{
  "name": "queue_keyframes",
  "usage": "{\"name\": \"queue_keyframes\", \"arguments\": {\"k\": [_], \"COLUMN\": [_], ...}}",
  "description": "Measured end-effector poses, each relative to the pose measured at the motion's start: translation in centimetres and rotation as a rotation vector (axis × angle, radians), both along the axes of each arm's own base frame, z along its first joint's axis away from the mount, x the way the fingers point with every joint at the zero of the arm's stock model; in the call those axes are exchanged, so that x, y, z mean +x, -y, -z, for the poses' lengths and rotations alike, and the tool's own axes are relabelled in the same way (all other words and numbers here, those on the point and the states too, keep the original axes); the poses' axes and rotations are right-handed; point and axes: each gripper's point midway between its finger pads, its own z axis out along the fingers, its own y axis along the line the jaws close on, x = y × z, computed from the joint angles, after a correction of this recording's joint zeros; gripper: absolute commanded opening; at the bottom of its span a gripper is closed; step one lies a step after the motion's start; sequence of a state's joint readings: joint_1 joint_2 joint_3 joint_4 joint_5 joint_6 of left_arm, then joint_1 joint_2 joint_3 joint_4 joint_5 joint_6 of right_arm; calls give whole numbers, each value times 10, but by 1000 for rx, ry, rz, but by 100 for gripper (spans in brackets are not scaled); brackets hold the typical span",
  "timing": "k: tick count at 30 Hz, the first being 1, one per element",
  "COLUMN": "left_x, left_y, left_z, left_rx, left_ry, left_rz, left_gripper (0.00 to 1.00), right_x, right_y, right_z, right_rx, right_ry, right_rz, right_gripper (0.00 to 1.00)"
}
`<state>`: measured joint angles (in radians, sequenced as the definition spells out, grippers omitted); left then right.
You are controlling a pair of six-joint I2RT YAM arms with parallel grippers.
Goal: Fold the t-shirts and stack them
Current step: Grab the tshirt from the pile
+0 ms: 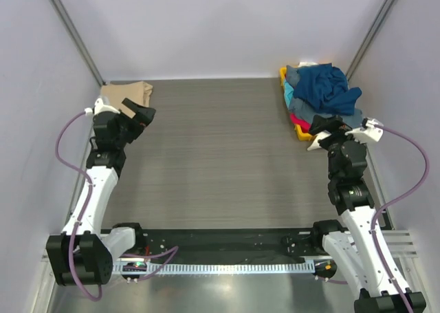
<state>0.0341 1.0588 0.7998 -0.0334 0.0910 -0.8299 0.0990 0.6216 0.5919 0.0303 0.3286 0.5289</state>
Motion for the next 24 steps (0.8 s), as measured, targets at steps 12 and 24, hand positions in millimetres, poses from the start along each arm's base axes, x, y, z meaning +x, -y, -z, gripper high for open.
{"name": "queue_keyframes", "arguments": {"k": [12,24], "left_x": [-21,-80], "left_y": [47,-25], "left_z": [-21,7], "left_rx": [-159,204], "left_ry": [-137,-362], "left_rz": [341,61], "left_gripper": [100,100], "right_x": [19,152], "right_y": [-18,1], "right_z": [-12,-19], "right_rx": [16,-109], "right_ry": [-114,-438], "right_rz": [-84,25], "right_gripper": [100,94]}}
